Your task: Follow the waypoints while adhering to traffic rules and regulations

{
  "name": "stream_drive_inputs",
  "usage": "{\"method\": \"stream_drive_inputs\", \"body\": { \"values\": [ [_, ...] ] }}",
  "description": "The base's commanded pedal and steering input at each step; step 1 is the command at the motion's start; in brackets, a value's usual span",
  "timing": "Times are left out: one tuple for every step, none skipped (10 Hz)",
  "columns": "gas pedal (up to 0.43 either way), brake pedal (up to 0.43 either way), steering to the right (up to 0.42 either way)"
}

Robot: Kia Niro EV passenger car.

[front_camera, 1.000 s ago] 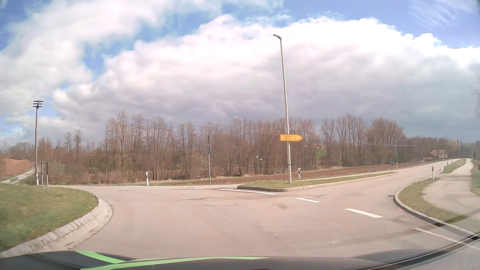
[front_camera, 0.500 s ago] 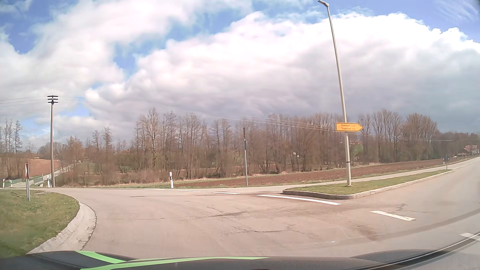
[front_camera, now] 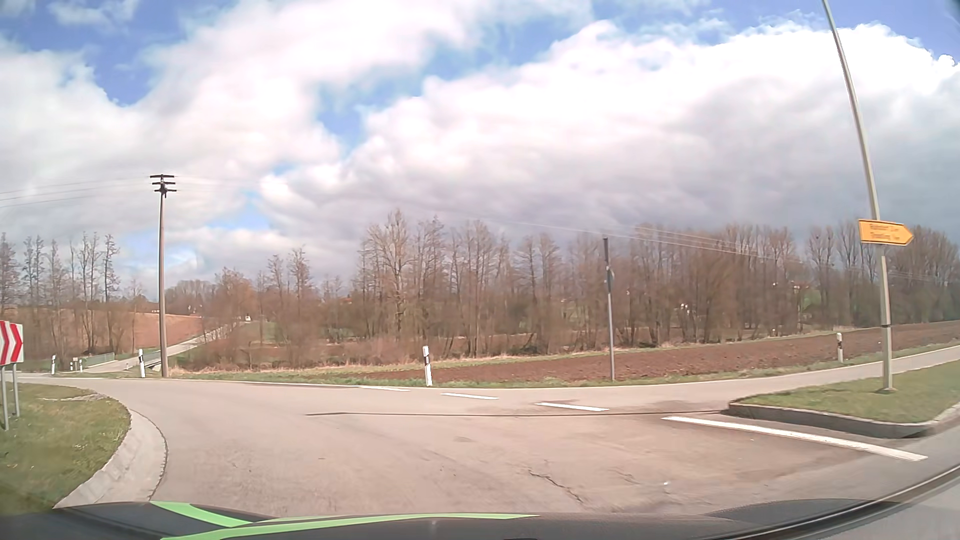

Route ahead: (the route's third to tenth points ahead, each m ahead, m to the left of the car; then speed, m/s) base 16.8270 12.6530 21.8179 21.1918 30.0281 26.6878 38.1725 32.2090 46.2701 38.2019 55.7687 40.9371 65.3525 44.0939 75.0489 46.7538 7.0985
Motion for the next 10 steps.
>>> {"method": "stream_drive_inputs", "body": {
  "values": [
    [0.008, 0.000, -0.229],
    [0.028, 0.000, -0.231],
    [0.039, 0.000, -0.234],
    [0.039, 0.000, -0.242],
    [0.067, 0.000, -0.250],
    [0.079, 0.000, -0.260],
    [0.079, 0.000, -0.269],
    [0.079, 0.000, -0.272],
    [0.079, 0.000, -0.272],
    [0.079, 0.000, -0.273]
  ]
}}
